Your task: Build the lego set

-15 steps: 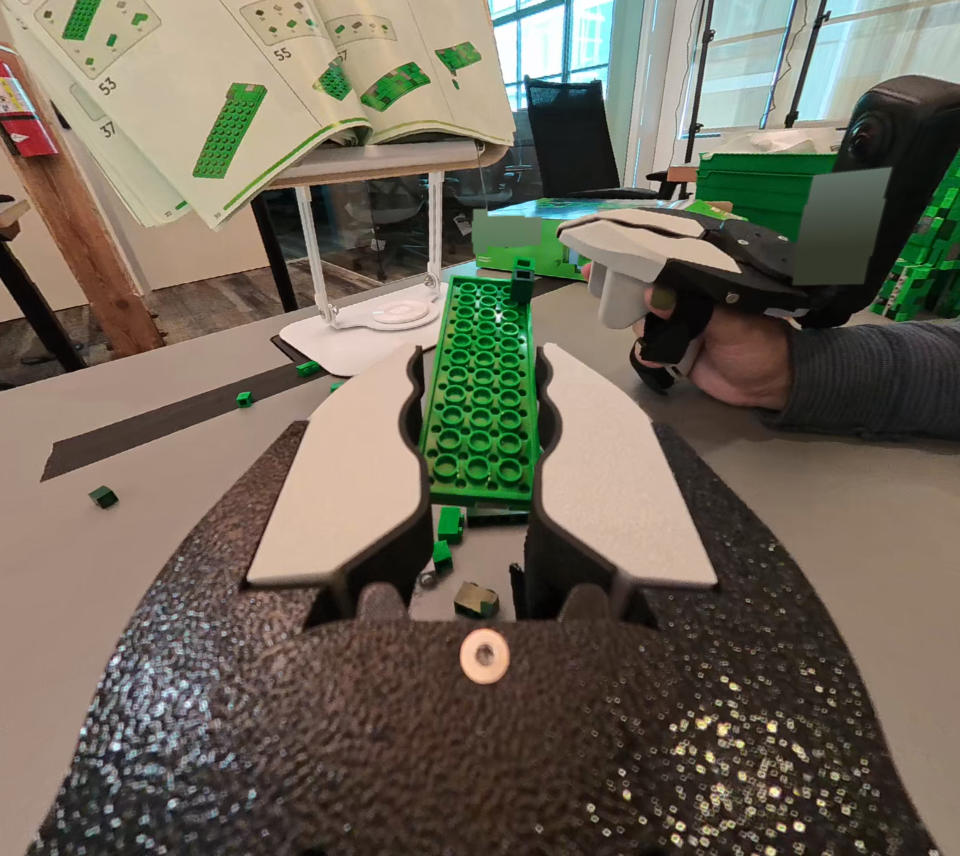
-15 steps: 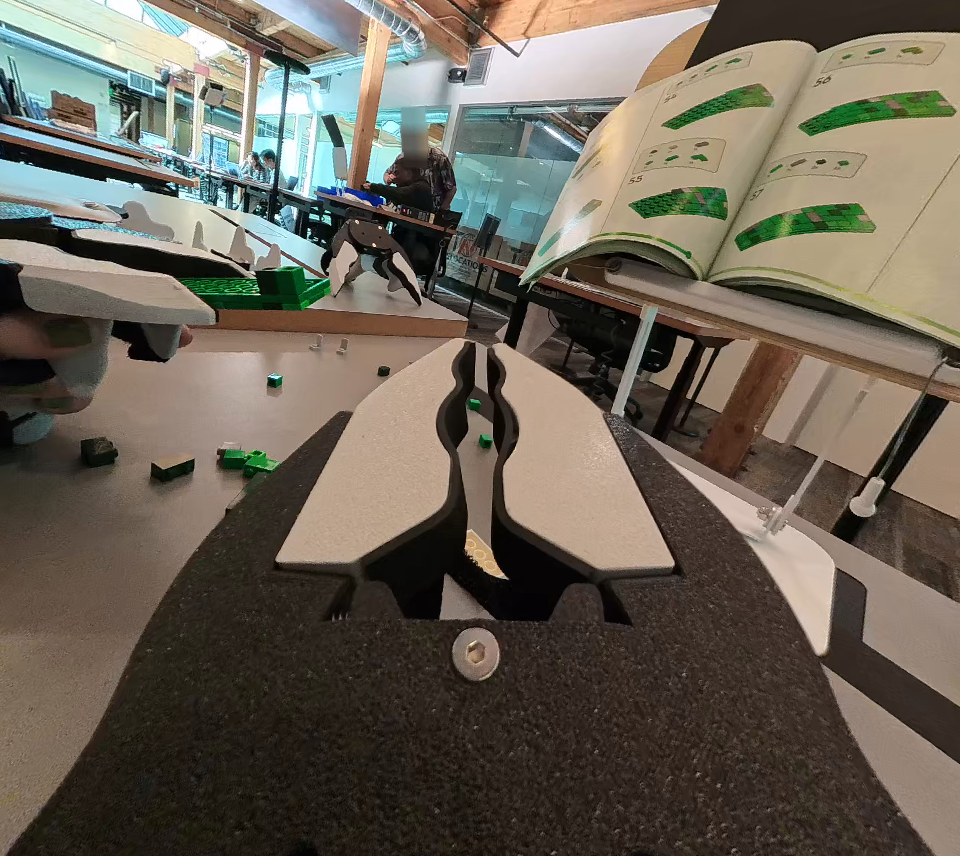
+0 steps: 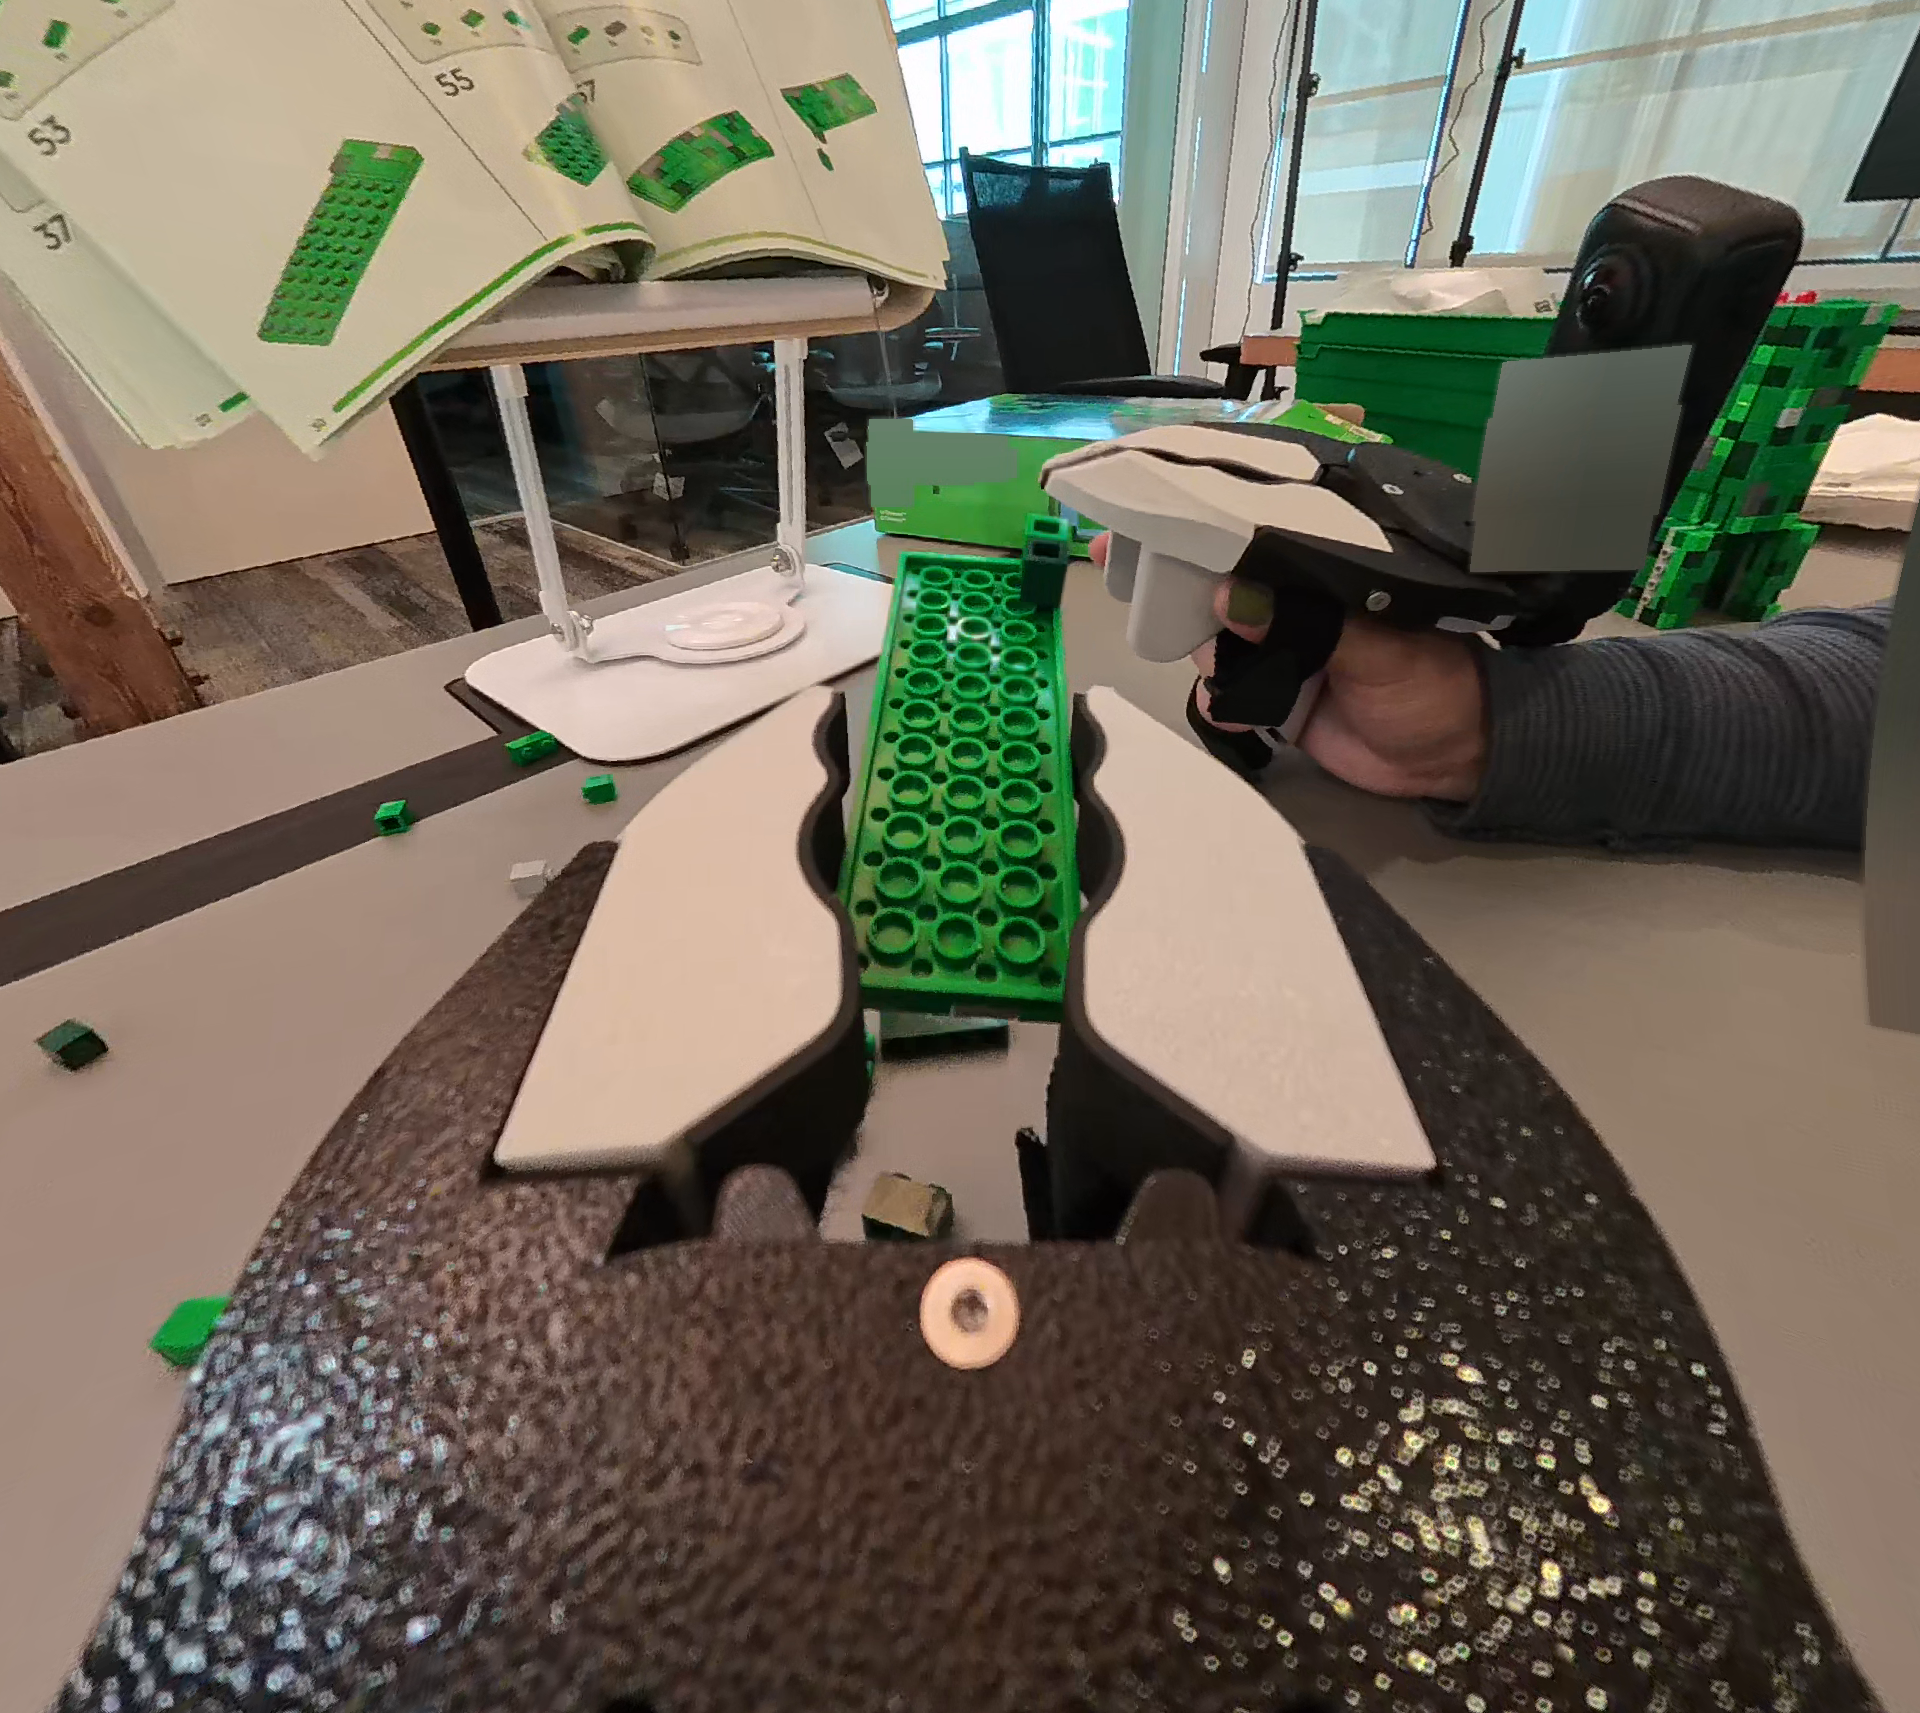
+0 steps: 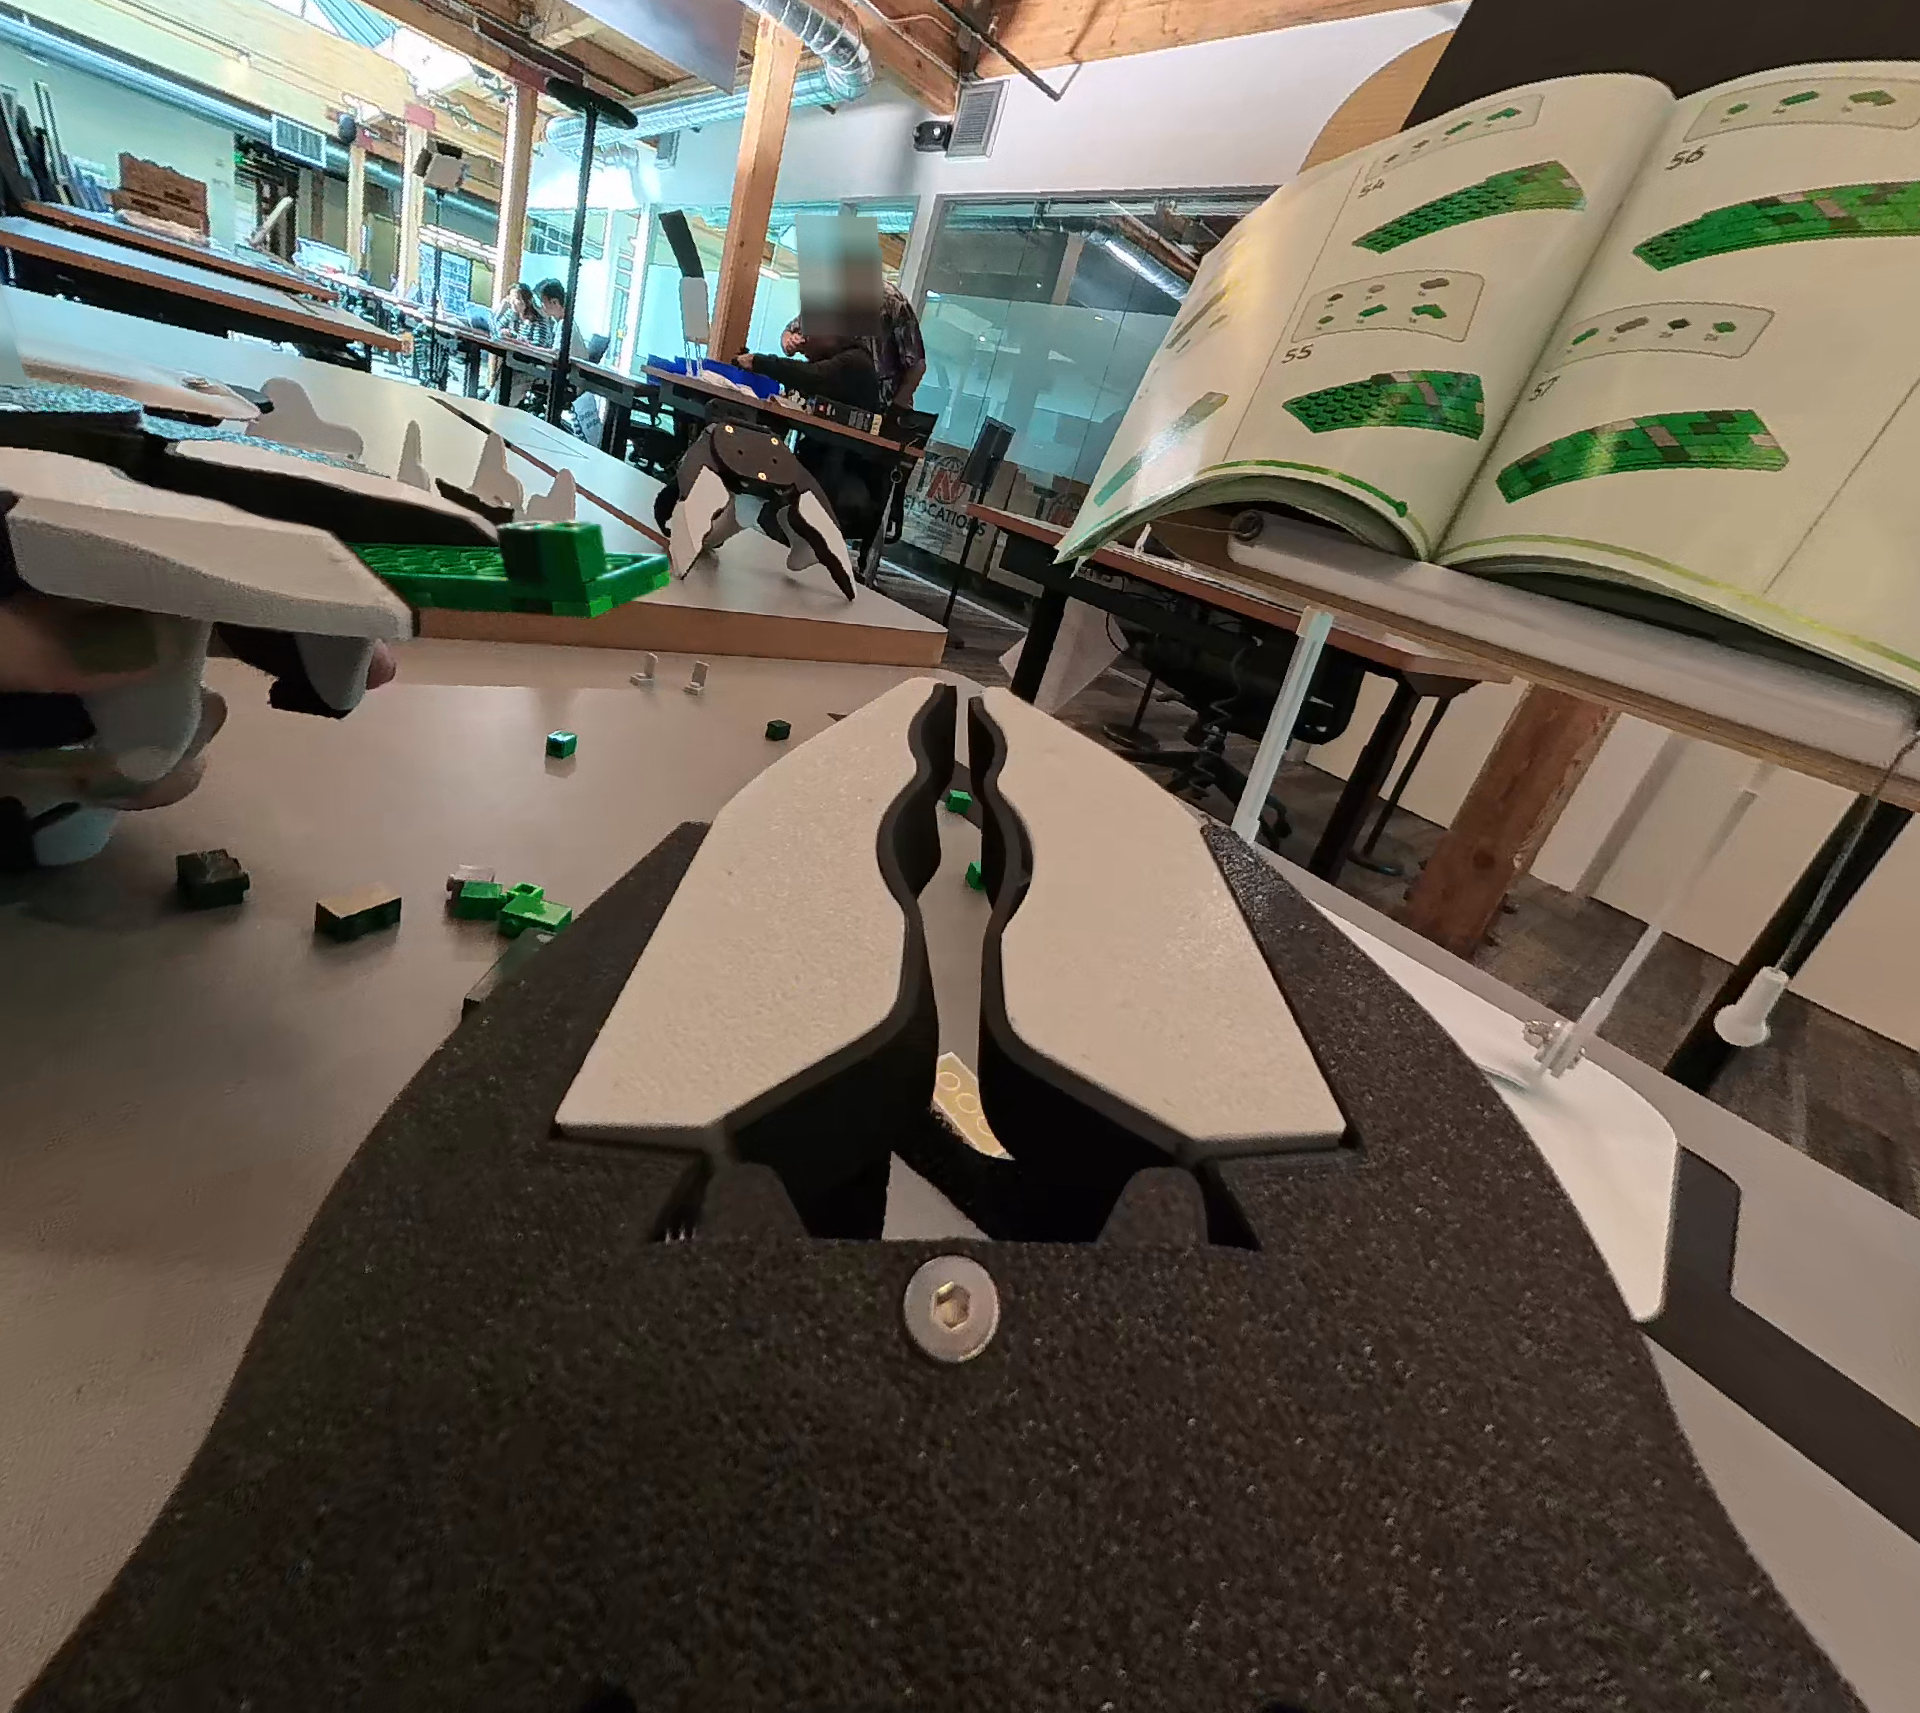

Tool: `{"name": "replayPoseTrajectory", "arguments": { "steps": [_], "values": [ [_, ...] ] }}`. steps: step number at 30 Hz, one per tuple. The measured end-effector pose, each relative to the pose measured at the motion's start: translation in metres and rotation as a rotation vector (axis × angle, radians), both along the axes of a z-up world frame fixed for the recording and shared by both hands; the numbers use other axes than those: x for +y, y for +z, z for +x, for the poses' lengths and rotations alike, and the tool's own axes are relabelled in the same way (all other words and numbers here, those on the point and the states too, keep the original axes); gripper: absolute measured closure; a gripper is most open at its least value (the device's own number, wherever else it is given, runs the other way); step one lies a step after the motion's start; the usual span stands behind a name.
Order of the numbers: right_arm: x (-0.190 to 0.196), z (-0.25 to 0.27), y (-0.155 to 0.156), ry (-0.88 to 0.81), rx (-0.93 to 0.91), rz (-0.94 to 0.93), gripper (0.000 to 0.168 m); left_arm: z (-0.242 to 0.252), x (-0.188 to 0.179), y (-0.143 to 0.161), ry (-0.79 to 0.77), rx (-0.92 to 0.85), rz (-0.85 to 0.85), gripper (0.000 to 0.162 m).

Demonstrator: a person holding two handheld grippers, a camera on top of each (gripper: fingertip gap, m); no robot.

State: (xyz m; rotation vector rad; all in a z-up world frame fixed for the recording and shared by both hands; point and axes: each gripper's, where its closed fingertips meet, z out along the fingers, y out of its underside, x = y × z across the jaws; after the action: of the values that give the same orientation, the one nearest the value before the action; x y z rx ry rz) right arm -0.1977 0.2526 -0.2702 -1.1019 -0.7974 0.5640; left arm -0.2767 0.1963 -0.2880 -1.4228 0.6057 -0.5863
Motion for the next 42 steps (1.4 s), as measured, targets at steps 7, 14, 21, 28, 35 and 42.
{"name": "replayPoseTrajectory", "arguments": {
  "steps": [7, 14, 21, 28, 35, 42],
  "values": [
    [-0.0004, -0.0002, -0.0010, 0.003, -0.005, -0.002, 0.168, -0.0012, 0.0007, 0.0005, 0.011, -0.003, 0.004, 0.122],
    [-0.0006, -0.0009, -0.0023, 0.009, -0.009, -0.007, 0.168, -0.0003, 0.0007, -0.0002, 0.016, 0.010, 0.010, 0.122],
    [-0.0006, -0.0012, -0.0029, 0.010, -0.012, -0.008, 0.168, 0.0002, 0.0005, -0.0004, 0.014, 0.013, 0.010, 0.122],
    [-0.0011, -0.0022, -0.0033, 0.012, -0.018, -0.004, 0.168, 0.0003, 0.0007, -0.0006, 0.012, 0.013, 0.008, 0.122],
    [-0.0014, -0.0035, -0.0041, 0.016, -0.024, -0.003, 0.168, 0.0005, 0.0008, -0.0008, 0.012, 0.014, 0.006, 0.121],
    [0.0065, 0.0028, 0.0023, -0.039, 0.013, 0.008, 0.168, -0.0005, 0.0009, -0.0001, 0.016, 0.009, 0.009, 0.122]
  ]
}}
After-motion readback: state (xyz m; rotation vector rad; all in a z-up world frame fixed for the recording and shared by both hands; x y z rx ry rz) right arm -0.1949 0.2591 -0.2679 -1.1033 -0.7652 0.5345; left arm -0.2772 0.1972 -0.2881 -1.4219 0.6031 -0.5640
